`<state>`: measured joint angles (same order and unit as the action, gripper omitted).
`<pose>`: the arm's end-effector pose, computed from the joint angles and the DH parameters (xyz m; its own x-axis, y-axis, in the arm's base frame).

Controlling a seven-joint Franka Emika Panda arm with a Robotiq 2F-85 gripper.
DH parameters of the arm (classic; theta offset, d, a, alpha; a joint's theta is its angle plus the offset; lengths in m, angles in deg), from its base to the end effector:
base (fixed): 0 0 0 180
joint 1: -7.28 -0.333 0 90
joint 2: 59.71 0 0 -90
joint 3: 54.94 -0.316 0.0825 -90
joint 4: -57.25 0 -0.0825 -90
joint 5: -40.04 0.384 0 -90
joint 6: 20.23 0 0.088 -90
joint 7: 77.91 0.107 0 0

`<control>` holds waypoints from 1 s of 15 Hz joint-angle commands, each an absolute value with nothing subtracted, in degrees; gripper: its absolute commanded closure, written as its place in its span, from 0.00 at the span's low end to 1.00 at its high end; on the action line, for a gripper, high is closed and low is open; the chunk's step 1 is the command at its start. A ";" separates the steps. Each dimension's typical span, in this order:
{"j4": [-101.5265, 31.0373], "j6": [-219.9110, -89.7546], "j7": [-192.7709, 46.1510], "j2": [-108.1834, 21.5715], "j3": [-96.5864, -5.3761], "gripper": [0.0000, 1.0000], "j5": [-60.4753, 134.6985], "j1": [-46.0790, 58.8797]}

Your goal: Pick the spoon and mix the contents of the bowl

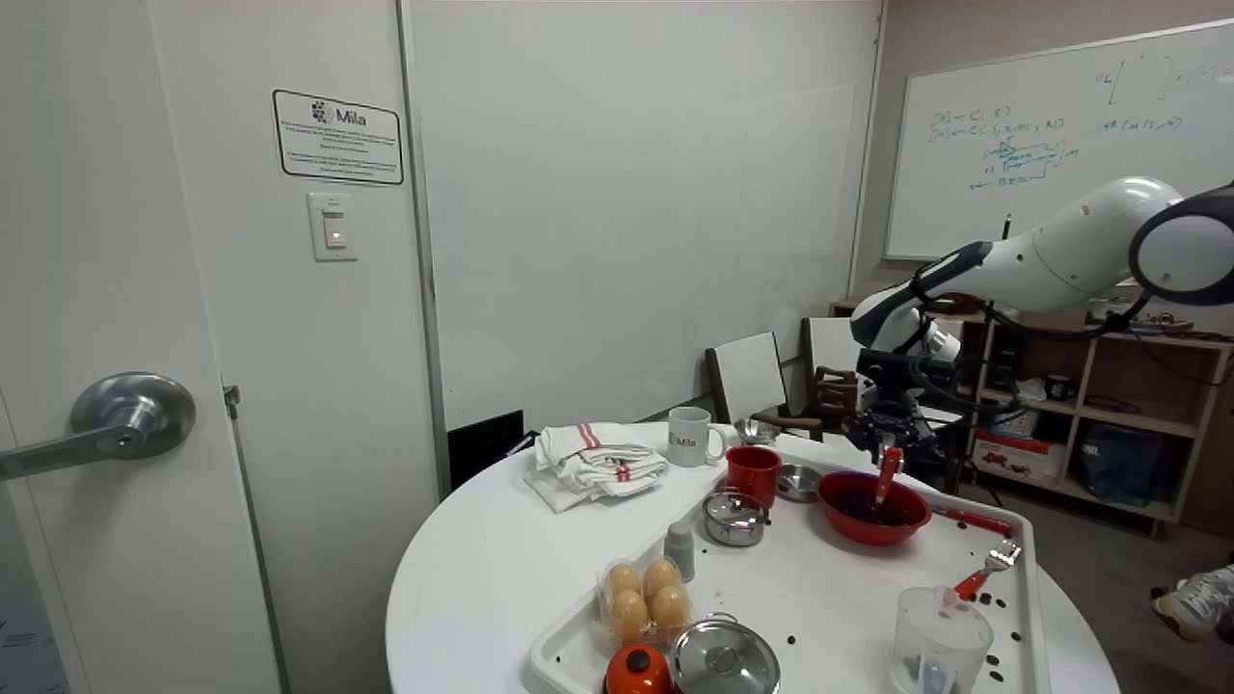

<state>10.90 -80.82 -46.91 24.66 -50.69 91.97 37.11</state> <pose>0.5871 -0.2456 0.0075 0.0844 -0.1179 -0.9894 -0.9554 -0.2915 -0.0468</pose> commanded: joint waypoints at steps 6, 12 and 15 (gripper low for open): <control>10.06 -80.44 -47.01 24.66 -50.02 0.93 91.17 39.26; 12.71 -81.86 -45.40 24.28 -50.43 0.93 90.86 38.96; 14.78 -82.01 -43.68 23.81 -50.90 0.93 90.26 37.05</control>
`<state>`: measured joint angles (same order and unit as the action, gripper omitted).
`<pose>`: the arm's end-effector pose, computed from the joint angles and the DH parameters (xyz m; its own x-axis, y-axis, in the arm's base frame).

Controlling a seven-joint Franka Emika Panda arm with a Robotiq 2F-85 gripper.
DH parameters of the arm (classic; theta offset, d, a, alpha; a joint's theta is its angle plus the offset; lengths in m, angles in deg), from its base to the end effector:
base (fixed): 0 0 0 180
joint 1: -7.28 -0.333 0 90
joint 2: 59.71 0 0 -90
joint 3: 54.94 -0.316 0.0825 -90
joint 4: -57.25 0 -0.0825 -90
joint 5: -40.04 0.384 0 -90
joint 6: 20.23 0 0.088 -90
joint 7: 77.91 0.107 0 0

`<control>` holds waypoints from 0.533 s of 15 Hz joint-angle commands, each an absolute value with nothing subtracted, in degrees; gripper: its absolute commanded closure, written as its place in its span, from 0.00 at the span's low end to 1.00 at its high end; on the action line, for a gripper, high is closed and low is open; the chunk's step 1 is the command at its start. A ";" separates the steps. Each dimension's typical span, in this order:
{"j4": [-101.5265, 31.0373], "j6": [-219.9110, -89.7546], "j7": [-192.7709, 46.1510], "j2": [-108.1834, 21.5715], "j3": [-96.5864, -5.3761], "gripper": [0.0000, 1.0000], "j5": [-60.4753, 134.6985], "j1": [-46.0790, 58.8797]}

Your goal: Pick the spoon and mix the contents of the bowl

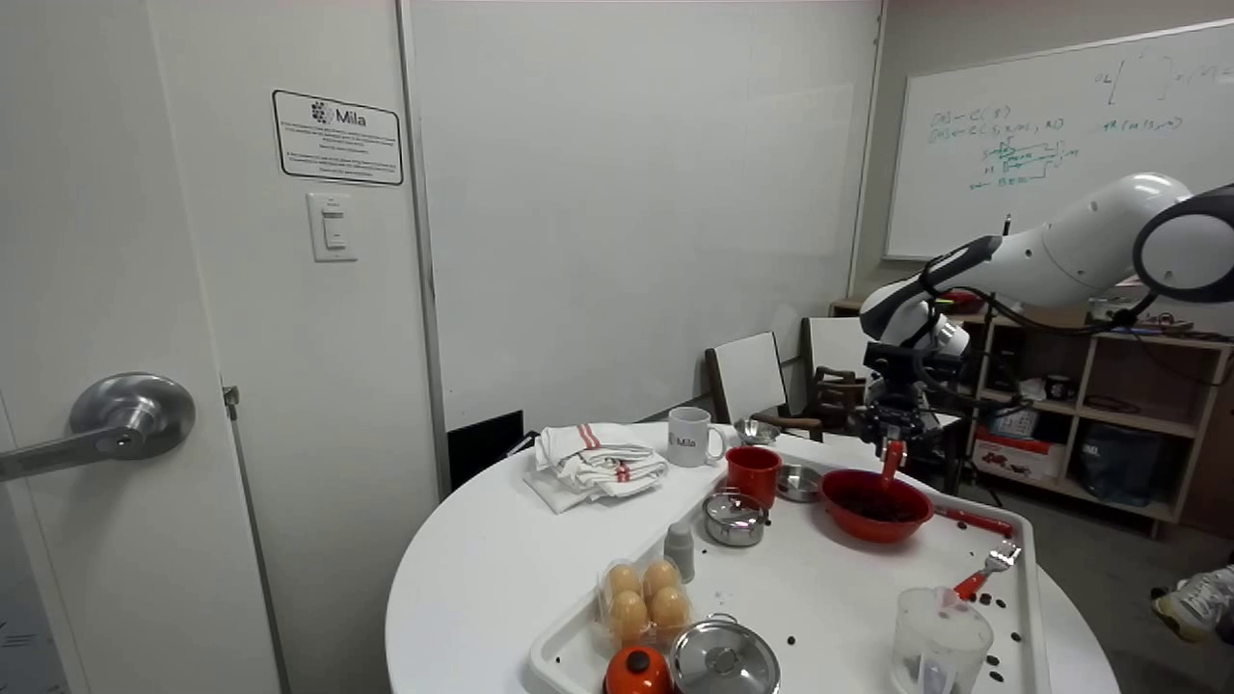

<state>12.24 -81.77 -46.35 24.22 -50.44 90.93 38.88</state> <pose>0.5855 -0.2712 0.0168 0.0925 -0.1665 -0.9817 -0.9629 -0.2661 -0.0456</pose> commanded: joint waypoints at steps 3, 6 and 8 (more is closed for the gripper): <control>17.26 -81.09 -41.19 23.94 -51.50 0.93 89.51 34.97; 19.57 -80.66 -39.39 24.51 -52.22 0.93 88.19 32.77; 19.80 -80.08 -39.43 24.74 -52.68 0.93 87.12 31.99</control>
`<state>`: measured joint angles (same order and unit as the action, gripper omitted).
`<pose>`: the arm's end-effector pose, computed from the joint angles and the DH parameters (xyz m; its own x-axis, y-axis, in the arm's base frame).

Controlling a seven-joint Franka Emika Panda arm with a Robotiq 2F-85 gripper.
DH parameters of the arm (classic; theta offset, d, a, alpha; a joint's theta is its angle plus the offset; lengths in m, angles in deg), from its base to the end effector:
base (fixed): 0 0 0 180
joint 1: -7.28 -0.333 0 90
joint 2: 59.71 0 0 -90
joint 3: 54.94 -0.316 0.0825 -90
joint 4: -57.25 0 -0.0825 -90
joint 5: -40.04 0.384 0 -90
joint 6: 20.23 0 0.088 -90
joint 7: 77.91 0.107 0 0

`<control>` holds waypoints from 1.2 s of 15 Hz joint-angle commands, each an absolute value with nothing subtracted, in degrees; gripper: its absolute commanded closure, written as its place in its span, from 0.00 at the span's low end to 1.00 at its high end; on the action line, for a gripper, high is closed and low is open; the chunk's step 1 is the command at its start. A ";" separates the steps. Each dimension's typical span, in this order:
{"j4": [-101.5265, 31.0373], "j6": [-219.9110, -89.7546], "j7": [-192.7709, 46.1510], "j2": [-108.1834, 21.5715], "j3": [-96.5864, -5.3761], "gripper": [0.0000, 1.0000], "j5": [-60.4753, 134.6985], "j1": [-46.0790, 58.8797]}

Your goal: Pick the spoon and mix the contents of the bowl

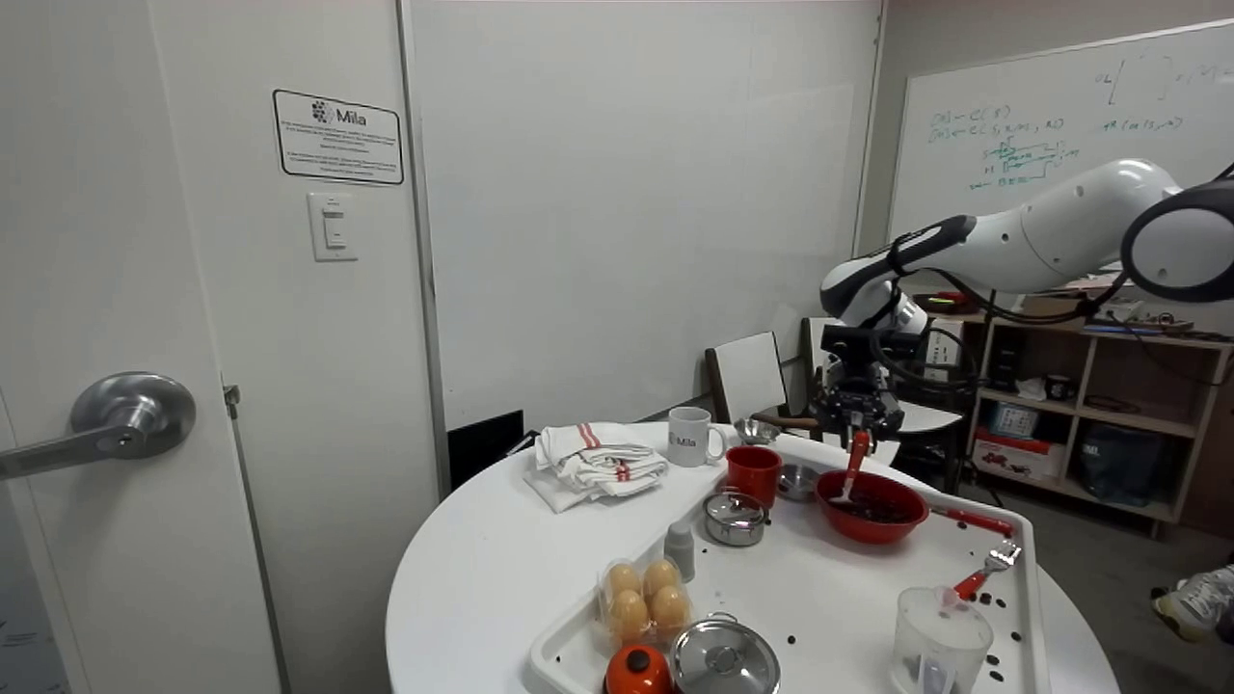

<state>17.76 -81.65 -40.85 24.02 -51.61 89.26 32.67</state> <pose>0.6347 -0.2098 0.0501 0.1102 -0.2315 -0.9666 -0.9262 -0.3766 -0.0154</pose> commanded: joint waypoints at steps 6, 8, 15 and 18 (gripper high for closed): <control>16.52 -76.57 -40.10 24.16 -55.64 0.93 89.30 35.11; 15.47 -74.96 -39.56 24.21 -56.62 0.93 91.37 37.30; 11.59 -76.87 -37.58 24.34 -56.22 0.93 100.17 42.93; 10.34 -78.47 -37.44 24.41 -55.35 0.93 102.16 43.80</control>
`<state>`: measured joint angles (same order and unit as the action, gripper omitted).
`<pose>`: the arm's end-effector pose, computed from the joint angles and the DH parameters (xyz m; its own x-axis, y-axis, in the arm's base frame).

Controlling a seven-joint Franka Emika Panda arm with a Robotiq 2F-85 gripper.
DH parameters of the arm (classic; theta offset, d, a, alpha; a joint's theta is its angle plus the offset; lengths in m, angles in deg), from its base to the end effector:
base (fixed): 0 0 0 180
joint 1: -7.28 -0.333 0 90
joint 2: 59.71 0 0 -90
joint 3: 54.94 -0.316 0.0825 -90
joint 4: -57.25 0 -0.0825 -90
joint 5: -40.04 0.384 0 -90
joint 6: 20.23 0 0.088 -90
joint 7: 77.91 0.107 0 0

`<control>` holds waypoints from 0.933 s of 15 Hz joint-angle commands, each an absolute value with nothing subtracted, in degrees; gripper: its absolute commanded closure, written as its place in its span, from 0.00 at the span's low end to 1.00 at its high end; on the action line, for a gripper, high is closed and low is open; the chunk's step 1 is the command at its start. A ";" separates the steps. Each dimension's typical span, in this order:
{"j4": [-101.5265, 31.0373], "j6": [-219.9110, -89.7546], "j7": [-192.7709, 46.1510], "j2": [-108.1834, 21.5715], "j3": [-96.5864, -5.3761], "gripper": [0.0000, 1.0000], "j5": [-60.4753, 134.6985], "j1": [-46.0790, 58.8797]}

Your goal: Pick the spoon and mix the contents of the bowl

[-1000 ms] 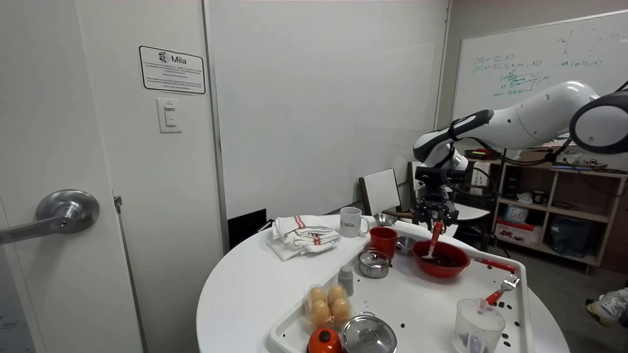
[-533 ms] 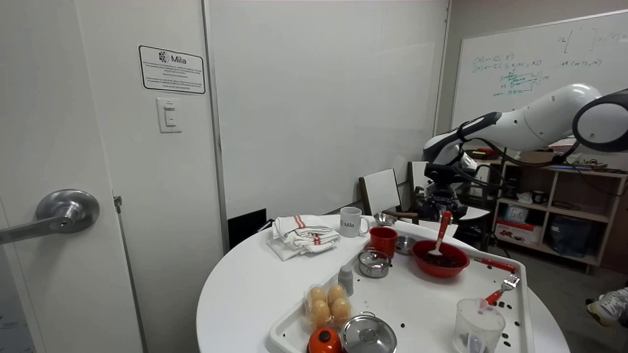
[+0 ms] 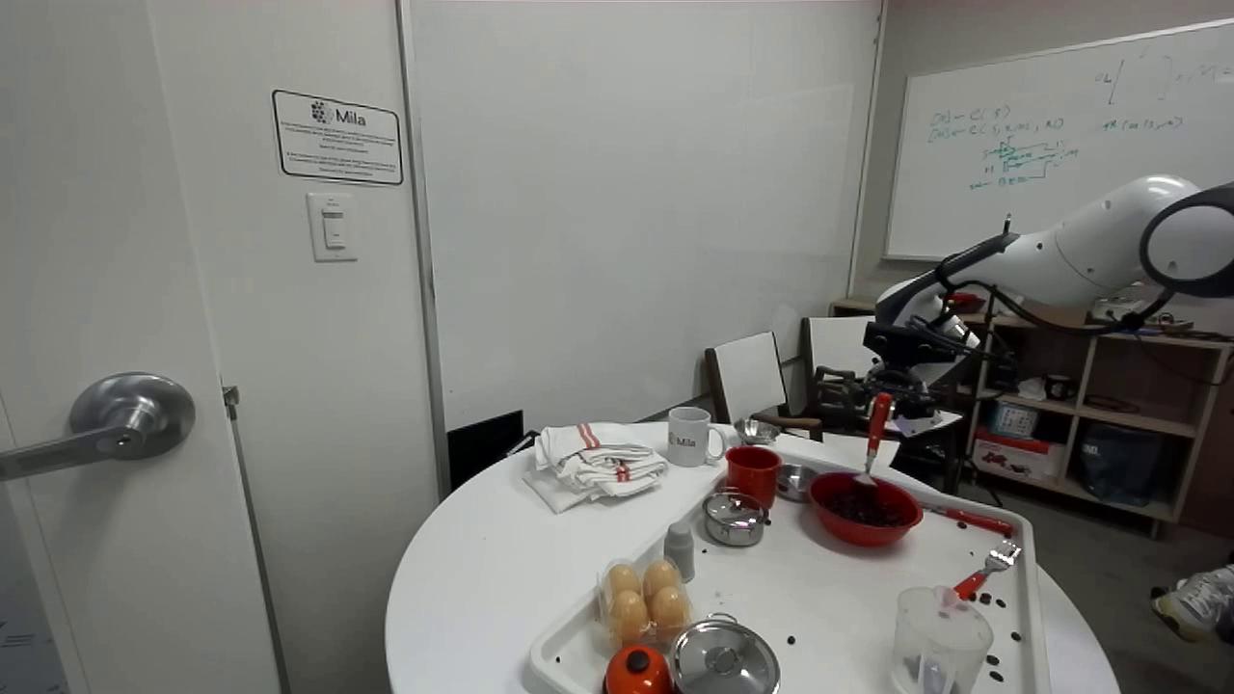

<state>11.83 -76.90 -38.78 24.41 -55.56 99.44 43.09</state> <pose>0.5891 -0.2740 0.0403 0.0458 0.0365 -0.9983 -0.9886 -0.1421 -0.0506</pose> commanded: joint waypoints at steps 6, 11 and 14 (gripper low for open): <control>8.51 -86.04 -38.81 24.47 -52.74 0.93 101.85 44.91; 8.00 -89.33 -39.47 24.48 -52.42 0.93 101.42 45.92; 9.00 -88.91 -39.58 24.43 -52.78 0.93 100.54 44.75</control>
<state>8.44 -88.29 -38.86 24.43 -52.62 100.61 46.03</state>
